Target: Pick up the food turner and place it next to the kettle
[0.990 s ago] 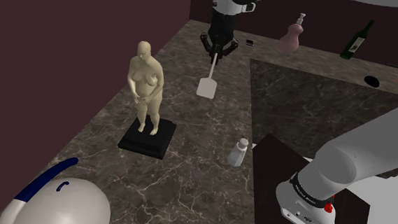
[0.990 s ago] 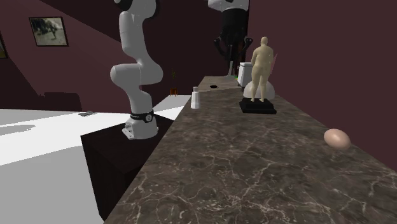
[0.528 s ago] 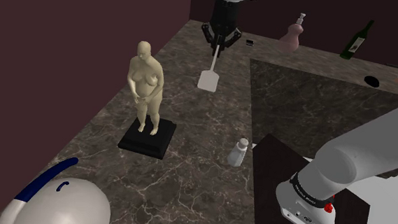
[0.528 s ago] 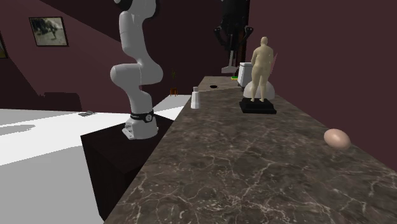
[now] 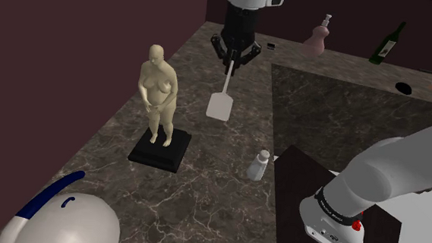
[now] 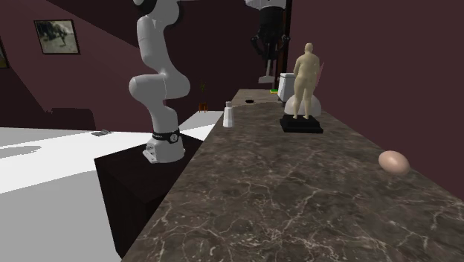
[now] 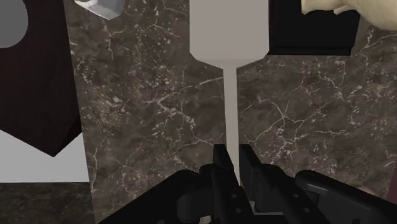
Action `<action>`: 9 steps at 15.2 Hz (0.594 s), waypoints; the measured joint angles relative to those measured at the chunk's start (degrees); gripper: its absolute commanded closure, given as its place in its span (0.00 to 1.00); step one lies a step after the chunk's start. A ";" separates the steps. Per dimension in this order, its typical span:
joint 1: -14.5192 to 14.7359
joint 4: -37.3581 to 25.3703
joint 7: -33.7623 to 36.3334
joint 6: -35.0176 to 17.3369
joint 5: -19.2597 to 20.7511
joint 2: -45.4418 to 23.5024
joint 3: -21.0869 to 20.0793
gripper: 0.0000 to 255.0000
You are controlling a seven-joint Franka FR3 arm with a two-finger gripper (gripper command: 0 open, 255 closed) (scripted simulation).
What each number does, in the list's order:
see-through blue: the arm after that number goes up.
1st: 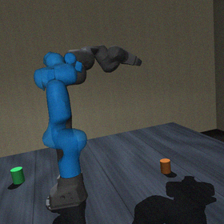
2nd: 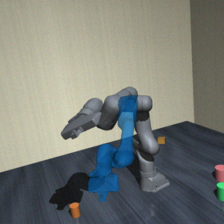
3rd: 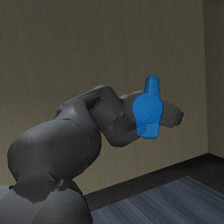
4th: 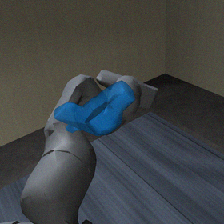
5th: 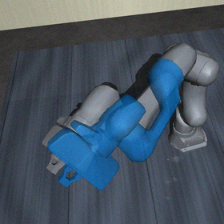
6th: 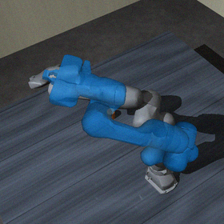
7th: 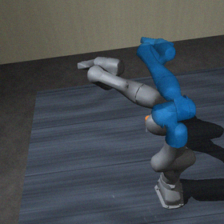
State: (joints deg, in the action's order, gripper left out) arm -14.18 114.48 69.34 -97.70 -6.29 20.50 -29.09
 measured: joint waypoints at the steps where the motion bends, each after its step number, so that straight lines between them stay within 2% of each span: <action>1: 0.64 0.51 1.29 0.08 -0.59 0.73 -0.87 1.00; 9: 4.83 1.68 9.81 2.73 -4.88 5.71 -6.46 1.00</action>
State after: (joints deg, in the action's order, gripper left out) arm -9.35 116.16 79.15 -94.97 -11.16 26.21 -35.55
